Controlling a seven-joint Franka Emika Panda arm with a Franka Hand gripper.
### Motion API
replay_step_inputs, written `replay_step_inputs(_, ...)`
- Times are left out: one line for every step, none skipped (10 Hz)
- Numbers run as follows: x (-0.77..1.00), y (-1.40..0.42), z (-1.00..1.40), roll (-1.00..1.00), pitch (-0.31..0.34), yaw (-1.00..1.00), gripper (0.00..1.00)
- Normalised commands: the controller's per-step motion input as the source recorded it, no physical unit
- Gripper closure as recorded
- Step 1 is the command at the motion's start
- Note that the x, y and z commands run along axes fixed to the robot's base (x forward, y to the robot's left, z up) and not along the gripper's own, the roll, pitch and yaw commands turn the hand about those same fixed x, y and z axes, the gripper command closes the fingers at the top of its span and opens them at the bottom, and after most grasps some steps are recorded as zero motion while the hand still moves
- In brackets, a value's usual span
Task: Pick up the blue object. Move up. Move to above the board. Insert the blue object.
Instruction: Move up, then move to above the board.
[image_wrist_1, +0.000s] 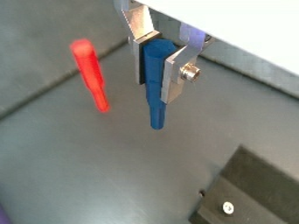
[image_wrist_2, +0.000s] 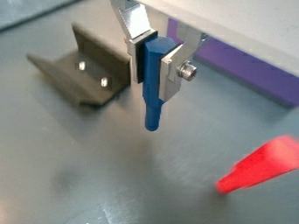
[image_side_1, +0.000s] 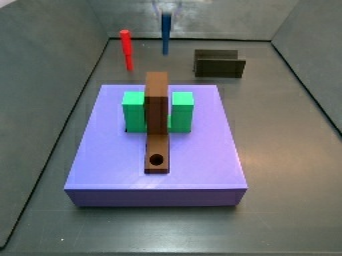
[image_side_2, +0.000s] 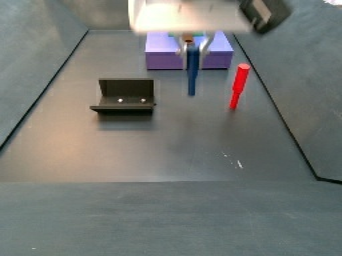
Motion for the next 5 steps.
replay_step_inputs(-0.04,-0.04,0.33,0.03,0.033,0.03,1.00)
replay_step_inputs(0.00,0.00,1.40,0.00,0.000,0.00,1.00)
replay_step_inputs(-0.02,0.01,1.40,0.00,0.017,-0.01,1.00)
replay_step_inputs(-0.04,0.01,1.40,0.03,0.017,0.00,1.00)
replay_step_inputs(0.03,0.00,1.40,0.02,0.030,0.00,1.00)
